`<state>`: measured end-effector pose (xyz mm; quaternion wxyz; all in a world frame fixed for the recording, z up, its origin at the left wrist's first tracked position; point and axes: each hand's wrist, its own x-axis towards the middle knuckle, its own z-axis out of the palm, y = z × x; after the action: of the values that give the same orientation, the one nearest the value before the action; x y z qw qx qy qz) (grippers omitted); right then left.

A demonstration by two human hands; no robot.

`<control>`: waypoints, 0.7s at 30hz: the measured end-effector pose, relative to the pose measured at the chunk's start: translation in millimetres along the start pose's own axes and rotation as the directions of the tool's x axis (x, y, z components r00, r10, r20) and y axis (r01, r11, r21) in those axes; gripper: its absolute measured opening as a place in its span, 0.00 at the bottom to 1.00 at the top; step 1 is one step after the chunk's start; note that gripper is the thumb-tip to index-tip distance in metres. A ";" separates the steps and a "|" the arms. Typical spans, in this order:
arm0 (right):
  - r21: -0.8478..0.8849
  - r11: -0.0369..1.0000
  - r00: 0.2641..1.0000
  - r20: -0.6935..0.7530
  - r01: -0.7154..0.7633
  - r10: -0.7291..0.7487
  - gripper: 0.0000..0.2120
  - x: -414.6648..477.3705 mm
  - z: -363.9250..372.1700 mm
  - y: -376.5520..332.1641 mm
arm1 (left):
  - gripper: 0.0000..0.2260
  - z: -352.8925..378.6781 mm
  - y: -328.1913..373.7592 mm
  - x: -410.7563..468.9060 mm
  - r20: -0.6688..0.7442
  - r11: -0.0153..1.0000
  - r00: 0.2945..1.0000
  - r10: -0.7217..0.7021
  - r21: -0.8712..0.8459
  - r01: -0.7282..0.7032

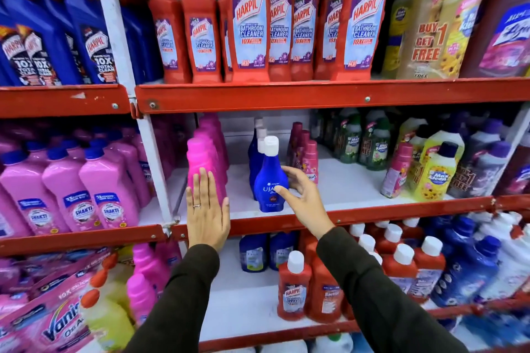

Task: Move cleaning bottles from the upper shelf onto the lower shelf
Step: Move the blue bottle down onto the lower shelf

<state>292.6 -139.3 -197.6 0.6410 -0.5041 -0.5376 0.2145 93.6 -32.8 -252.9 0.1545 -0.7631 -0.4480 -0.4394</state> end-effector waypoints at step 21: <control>-0.006 0.992 0.992 0.018 -0.123 0.123 0.21 19.5 11.2 50.7 | 0.34 41.7 -24.5 -21.0 -0.031 1.000 0.999 0.024 0.021 -0.023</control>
<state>302.5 -98.4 -233.7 0.6204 -0.5358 -0.5117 0.2570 91.2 -4.6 -297.3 0.1742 -0.7599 -0.4410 -0.4447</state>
